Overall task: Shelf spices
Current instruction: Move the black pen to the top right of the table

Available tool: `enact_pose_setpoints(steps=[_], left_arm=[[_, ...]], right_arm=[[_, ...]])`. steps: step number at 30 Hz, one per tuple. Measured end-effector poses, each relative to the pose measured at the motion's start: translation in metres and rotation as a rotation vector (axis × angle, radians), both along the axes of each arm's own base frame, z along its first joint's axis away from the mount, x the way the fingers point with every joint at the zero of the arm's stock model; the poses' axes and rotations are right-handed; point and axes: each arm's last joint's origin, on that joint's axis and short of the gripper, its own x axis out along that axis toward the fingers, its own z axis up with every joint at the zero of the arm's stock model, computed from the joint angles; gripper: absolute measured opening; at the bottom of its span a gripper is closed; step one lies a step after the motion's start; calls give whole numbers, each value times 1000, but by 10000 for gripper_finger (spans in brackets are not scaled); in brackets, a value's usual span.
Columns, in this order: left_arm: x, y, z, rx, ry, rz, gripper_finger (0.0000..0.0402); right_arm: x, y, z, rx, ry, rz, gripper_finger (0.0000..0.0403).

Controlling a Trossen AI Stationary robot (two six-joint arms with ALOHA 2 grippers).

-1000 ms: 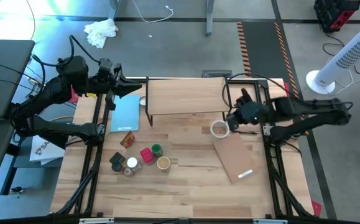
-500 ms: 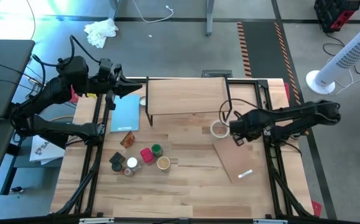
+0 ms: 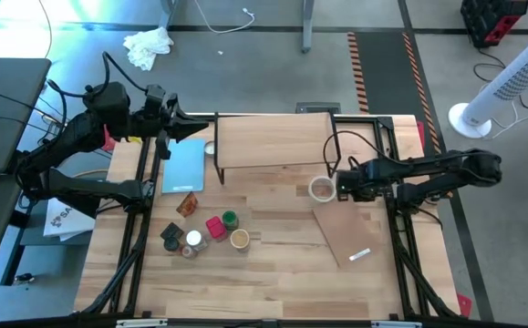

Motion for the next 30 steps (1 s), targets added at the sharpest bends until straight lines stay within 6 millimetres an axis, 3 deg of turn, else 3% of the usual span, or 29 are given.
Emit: enact_pose_setpoints(steps=[17, 25, 30], left_arm=[[0, 1, 0, -2, 2, 22, 0], [0, 1, 0, -51, -3, 25, 0], [0, 0, 0, -60, -5, 22, 0]], right_arm=[[-9, -18, -21, -57, -54, -210, 0], [-12, -33, -21, -339, -57, -391, 0], [-8, -40, -19, -382, -141, -499, 0]])
